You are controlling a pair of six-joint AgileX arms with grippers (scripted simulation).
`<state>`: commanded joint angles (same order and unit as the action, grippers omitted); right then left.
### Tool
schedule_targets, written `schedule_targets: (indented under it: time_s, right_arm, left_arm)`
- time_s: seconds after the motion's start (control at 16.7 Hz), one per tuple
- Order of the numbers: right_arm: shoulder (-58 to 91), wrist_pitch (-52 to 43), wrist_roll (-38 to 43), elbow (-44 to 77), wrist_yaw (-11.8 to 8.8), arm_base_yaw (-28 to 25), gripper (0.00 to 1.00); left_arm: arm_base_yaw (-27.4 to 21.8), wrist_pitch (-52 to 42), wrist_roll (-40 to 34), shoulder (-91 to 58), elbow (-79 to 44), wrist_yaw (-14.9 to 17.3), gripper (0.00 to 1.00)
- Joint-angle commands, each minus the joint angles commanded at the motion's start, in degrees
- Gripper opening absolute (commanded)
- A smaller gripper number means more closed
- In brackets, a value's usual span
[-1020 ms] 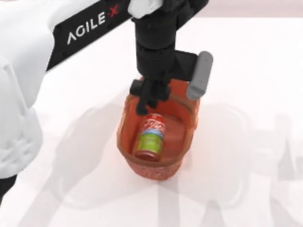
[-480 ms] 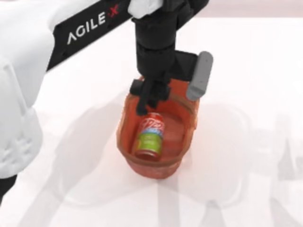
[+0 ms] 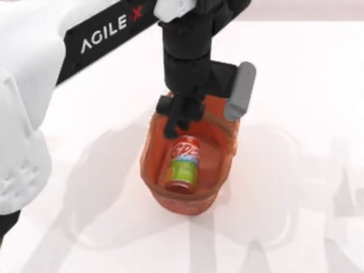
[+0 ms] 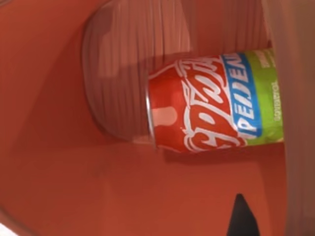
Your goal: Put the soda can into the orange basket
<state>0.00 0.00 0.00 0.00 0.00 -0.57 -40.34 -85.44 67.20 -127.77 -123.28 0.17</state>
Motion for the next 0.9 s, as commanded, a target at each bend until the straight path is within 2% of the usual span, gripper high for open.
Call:
schedule_targets:
  time_s: [0.9]
  right_arm:
    - [0.0, 0.0, 0.0, 0.0, 0.0, 0.0, 1.00]
  left_arm:
    - [0.3, -1.0, 0.3, -0.2, -1.0, 0.0, 0.00]
